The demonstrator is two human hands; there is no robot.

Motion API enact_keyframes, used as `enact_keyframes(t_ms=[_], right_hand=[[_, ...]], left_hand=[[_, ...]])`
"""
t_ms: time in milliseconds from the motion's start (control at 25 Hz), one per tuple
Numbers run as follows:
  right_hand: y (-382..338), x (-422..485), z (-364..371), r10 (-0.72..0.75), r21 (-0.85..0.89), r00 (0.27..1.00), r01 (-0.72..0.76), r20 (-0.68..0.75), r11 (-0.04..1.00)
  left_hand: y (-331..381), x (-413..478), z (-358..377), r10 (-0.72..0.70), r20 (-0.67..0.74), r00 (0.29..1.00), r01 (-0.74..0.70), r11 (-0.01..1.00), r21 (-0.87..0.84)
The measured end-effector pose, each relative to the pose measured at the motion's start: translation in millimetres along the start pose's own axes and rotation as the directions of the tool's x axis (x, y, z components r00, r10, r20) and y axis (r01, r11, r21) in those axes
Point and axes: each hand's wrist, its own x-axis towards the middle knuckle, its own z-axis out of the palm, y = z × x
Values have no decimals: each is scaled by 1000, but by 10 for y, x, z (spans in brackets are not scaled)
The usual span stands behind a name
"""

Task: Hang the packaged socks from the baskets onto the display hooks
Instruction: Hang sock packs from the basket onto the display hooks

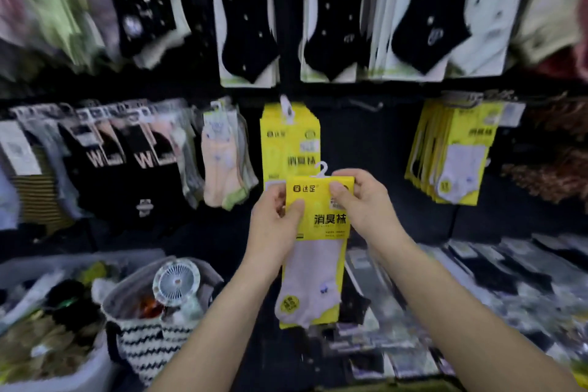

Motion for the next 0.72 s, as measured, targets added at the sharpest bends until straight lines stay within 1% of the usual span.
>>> enact_keyframes(t_ms=[160,240,360,560,720], right_hand=[[-349,474,222,9,0,994,-9,-108,1000],[-447,608,291,13,-9,990,-14,-141,1000],[-513,735,337,28,-23,984,-33,-177,999],[-514,808,397,26,-50,986,-35,-167,998],[-434,767,416,-74,-207,986,43,-148,977]], left_hand=[[265,513,-84,32,-103,994,-35,999,-30],[340,664,-99,50,-133,990,-49,999,5],[416,808,-132,74,-131,989,-65,995,74],[383,887,-193,58,-117,991,-54,998,39],[216,867,-209,89,-196,977,-52,981,188]])
